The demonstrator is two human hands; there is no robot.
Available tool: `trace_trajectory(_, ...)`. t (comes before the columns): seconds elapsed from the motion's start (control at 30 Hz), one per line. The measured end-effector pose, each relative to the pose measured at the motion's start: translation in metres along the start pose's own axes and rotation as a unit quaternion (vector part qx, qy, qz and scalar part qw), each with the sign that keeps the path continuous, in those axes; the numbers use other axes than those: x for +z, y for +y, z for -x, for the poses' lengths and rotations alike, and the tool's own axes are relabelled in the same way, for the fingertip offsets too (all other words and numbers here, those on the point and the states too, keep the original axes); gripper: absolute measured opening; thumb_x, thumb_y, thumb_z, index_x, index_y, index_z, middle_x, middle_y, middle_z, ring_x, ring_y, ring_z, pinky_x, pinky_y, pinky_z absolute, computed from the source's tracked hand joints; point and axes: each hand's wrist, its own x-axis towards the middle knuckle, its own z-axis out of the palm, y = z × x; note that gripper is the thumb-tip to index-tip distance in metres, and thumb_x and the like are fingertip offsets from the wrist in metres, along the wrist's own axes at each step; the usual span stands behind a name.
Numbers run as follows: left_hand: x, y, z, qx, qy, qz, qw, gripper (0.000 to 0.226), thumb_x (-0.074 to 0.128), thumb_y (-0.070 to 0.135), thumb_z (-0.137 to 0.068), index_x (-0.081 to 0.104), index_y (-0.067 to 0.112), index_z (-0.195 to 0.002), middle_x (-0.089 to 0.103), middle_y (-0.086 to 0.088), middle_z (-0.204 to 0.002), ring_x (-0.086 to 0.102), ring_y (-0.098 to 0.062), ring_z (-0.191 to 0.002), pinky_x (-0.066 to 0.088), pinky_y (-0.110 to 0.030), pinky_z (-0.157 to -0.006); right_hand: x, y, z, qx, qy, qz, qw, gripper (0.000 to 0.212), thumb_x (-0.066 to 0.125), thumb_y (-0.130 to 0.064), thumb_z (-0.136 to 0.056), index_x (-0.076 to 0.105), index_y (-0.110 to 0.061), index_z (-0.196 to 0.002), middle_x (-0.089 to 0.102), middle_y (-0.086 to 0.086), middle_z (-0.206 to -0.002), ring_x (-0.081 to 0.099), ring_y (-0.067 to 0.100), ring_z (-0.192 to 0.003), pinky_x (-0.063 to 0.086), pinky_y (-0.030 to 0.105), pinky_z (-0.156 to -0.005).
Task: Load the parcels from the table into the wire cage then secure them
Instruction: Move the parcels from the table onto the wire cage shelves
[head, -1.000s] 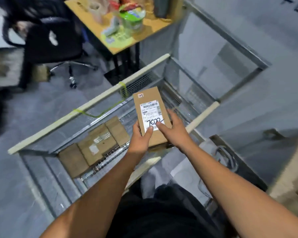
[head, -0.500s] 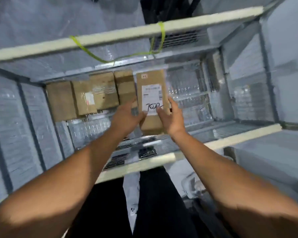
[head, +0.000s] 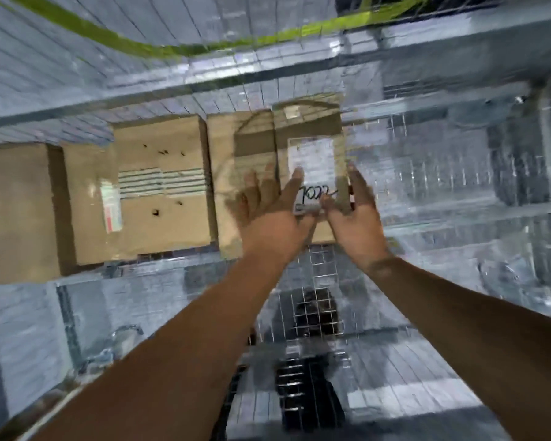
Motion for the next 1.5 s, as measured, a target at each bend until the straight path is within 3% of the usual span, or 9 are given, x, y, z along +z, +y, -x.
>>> trace_trajectory(0.1, 0.016, -0.009, -0.009, 0.012, 0.040, -0.011, 0.999, 0.073, 0.045, 0.071, -0.096, 0.009, 0.056, -0.158, -0.006, 0.000, -0.174, -0.015, -0.034, -0.158, -0.009, -0.060, -0.122, 0.014, 0.021, -0.007, -0.016, -0.015, -0.006, 1.000, 0.074, 0.065, -0.046, -0.098, 0.025, -0.045, -0.160, 0.037, -0.004, -0.163, 0.039, 0.012, -0.145, 0.036, 0.036, -0.121)
trace_trajectory(0.27, -0.010, 0.004, -0.006, -0.007, 0.001, -0.042, 0.999, 0.073, 0.045, 0.069, -0.097, 0.013, 0.051, -0.160, -0.009, 0.000, -0.174, -0.015, -0.035, -0.158, -0.009, -0.056, -0.125, -0.015, 0.005, -0.006, 0.002, -0.094, 0.049, 0.994, 0.070, 0.049, -0.068, -0.093, 0.012, -0.066, -0.152, 0.053, 0.004, -0.150, 0.060, 0.016, -0.116, 0.048, 0.031, -0.102)
trace_trajectory(0.47, -0.091, 0.036, 0.040, 0.008, -0.065, -0.038, 0.997, 0.076, 0.046, 0.067, -0.099, 0.013, 0.044, -0.163, 0.003, -0.005, -0.174, -0.005, -0.039, -0.159, 0.000, -0.057, -0.126, -0.085, -0.062, 0.036, 0.036, -0.117, 0.118, 0.985, 0.072, 0.039, -0.070, -0.096, 0.024, -0.041, -0.161, 0.045, 0.008, -0.156, 0.054, 0.022, -0.127, 0.042, 0.036, -0.105)
trace_trajectory(0.87, -0.310, 0.134, 0.279, 0.172, -0.052, 0.074, 0.981, 0.068, 0.055, 0.056, -0.101, 0.035, 0.030, -0.159, 0.029, -0.008, -0.168, 0.019, -0.031, -0.156, 0.012, -0.048, -0.128, -0.262, -0.221, 0.346, 0.096, 0.158, -0.067, 0.981, 0.067, 0.053, -0.056, -0.101, 0.031, -0.034, -0.161, 0.034, -0.001, -0.166, 0.030, 0.019, -0.153, 0.026, 0.042, -0.125)
trace_trajectory(0.97, -0.336, 0.173, 0.354, 0.261, -0.082, 0.092, 0.957, 0.064, 0.062, 0.048, -0.099, 0.047, 0.015, -0.152, 0.051, -0.014, -0.150, 0.041, -0.031, -0.140, 0.028, -0.041, -0.120, -0.296, -0.233, 0.445, 0.112, 0.279, -0.183, 0.936, 0.059, 0.054, -0.058, -0.100, 0.038, -0.042, -0.155, 0.043, -0.006, -0.159, 0.042, 0.008, -0.142, 0.036, 0.018, -0.104)
trace_trajectory(1.1, -0.327, 0.231, 0.446, 0.388, -0.150, 0.062, 0.907, 0.064, 0.060, 0.052, -0.099, 0.048, 0.017, -0.152, 0.047, -0.010, -0.155, 0.029, -0.023, -0.147, 0.021, -0.047, -0.125, -0.325, -0.215, 0.577, 0.132, 0.408, -0.230, 0.874, 0.064, 0.053, -0.056, -0.098, 0.039, -0.035, -0.157, 0.043, -0.011, -0.156, 0.042, -0.029, -0.118, 0.029, -0.008, -0.089)
trace_trajectory(1.23, -0.287, 0.305, 0.529, 0.504, -0.220, 0.025, 0.835, 0.061, 0.062, 0.053, -0.098, 0.053, 0.019, -0.147, 0.051, -0.010, -0.152, 0.034, -0.032, -0.149, 0.026, -0.048, -0.123, -0.353, -0.179, 0.691, 0.183, 0.505, -0.251, 0.805, 0.063, 0.055, -0.045, -0.103, 0.034, -0.027, -0.160, 0.040, -0.006, -0.159, 0.041, 0.004, -0.141, 0.030, 0.009, -0.104)
trace_trajectory(1.37, -0.231, 0.368, 0.613, 0.598, -0.250, -0.016, 0.761, 0.068, 0.056, 0.057, -0.092, 0.060, 0.010, -0.141, 0.060, -0.013, -0.142, 0.048, -0.034, -0.135, 0.034, -0.046, -0.117, -0.370, -0.148, 0.790, 0.226, 0.591, -0.228, 0.740, 0.066, 0.052, -0.058, -0.099, 0.036, -0.033, -0.158, 0.040, -0.012, -0.158, 0.036, 0.001, -0.143, 0.029, 0.024, -0.116)
trace_trajectory(1.5, -0.166, 0.413, 0.697, 0.626, -0.326, -0.052, 0.707, 0.070, 0.059, 0.054, -0.095, 0.053, 0.007, -0.147, 0.053, -0.013, -0.150, 0.042, -0.033, -0.143, 0.031, -0.048, -0.121, -0.387, -0.114, 0.864, 0.261, 0.652, -0.225, 0.676, 0.061, 0.060, -0.042, -0.102, 0.039, -0.028, -0.157, 0.043, -0.012, -0.150, 0.040, -0.007, -0.135, 0.027, 0.009, -0.110)
